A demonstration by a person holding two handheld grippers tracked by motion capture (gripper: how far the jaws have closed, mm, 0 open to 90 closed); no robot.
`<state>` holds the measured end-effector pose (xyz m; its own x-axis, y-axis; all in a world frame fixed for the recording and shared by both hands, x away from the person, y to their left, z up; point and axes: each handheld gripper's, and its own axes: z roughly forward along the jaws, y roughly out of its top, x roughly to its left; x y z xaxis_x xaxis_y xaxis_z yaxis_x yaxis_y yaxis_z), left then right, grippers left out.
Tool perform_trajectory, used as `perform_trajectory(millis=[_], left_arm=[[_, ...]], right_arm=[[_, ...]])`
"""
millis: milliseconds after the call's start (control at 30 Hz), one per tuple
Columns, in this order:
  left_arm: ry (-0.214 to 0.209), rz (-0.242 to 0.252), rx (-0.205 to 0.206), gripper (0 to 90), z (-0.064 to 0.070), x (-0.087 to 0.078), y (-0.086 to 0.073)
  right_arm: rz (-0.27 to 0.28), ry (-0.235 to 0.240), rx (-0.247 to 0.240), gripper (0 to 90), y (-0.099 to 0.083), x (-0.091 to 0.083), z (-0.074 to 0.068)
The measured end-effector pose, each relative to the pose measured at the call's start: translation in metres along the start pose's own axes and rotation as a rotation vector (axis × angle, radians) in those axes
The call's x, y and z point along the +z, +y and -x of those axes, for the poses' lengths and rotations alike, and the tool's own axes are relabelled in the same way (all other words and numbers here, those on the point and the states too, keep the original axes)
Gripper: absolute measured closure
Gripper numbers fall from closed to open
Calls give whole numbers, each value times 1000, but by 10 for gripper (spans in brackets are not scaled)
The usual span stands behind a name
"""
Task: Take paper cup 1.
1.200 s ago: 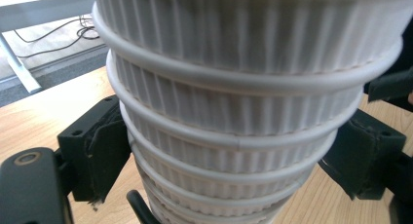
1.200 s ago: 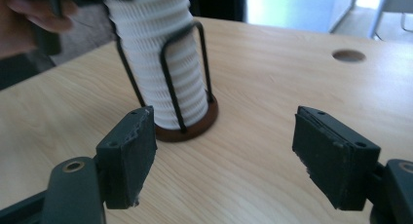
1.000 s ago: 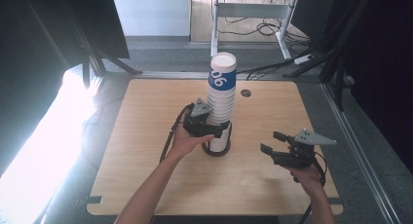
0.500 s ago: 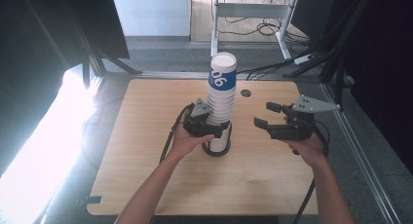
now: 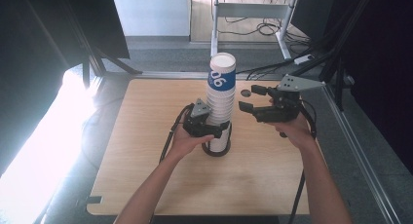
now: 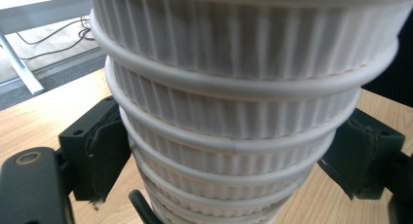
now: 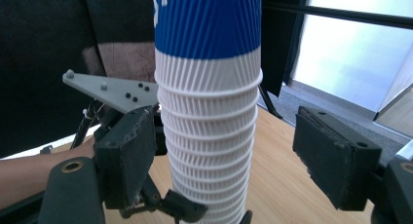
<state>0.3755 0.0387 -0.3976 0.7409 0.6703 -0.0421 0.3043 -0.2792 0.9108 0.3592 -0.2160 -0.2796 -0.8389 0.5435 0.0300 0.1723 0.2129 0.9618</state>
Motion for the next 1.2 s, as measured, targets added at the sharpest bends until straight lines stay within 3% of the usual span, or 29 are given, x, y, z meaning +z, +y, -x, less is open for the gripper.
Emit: perform_trajectory(millis=[700,867,1200], left_arm=[[3,-4,0,132,2,1,0],[2,-4,-2,131,1,0,0],[4,-3,-4,132,2,0,0]], right_arm=[[37,43,3,199,36,19,5],[44,73,-8,184,47,28,2],[27,72,-16,171,59,46,-1]])
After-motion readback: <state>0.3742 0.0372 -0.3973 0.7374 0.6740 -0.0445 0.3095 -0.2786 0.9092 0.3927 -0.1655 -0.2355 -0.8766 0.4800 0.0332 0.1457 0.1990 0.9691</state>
